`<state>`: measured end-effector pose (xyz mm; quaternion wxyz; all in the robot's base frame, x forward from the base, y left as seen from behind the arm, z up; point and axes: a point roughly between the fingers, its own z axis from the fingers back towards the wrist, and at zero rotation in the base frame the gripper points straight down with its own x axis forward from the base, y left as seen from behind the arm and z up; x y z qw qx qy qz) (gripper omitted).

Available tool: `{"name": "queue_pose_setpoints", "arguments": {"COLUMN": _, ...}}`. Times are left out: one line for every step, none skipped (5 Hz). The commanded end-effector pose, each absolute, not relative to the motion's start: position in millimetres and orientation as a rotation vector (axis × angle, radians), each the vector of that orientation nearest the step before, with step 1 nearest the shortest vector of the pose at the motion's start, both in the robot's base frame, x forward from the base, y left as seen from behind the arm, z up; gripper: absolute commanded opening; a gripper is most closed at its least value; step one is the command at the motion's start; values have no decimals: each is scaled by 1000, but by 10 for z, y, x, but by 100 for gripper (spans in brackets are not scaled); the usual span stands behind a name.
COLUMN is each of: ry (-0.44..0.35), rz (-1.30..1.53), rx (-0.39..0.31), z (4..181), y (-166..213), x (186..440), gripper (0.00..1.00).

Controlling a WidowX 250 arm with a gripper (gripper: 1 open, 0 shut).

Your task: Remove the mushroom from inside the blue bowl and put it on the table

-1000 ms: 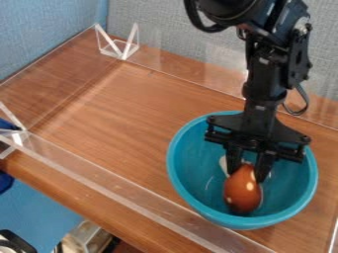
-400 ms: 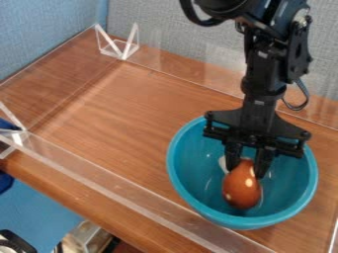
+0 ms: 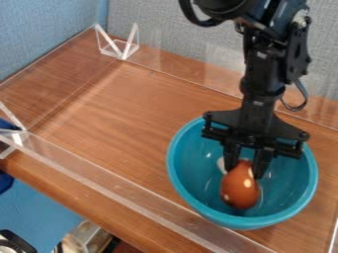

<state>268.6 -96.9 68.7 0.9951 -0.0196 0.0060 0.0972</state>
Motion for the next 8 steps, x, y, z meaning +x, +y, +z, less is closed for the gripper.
{"name": "queue_pose_setpoints", "arguments": {"ry": -52, "rz": 209, "rx": -65, "z": 894, "y": -924, "x": 2734, "gripper": 0}}
{"name": "queue_pose_setpoints", "arguments": {"ry": -55, "rz": 216, "rx": -64, "z": 925, "y": -910, "x": 2733, "gripper": 0}}
{"name": "queue_pose_setpoints", "arguments": {"ry": -57, "rz": 224, "rx": -63, "z": 956, "y": -895, "x": 2733, "gripper": 0}}
{"name": "queue_pose_setpoints", "arguments": {"ry": -60, "rz": 232, "rx": -62, "z": 987, "y": -880, "x": 2734, "gripper": 0}}
{"name": "queue_pose_setpoints", "arguments": {"ry": -61, "rz": 237, "rx": -59, "z": 998, "y": -868, "x": 2734, "gripper": 0}}
{"name": "queue_pose_setpoints", "arguments": {"ry": -61, "rz": 243, "rx": -57, "z": 1010, "y": -857, "x": 2734, "gripper": 0}}
{"name": "queue_pose_setpoints", "arguments": {"ry": -62, "rz": 249, "rx": -55, "z": 1025, "y": -843, "x": 2734, "gripper": 0}}
{"name": "queue_pose_setpoints", "arguments": {"ry": -64, "rz": 256, "rx": -53, "z": 1041, "y": -829, "x": 2735, "gripper": 0}}
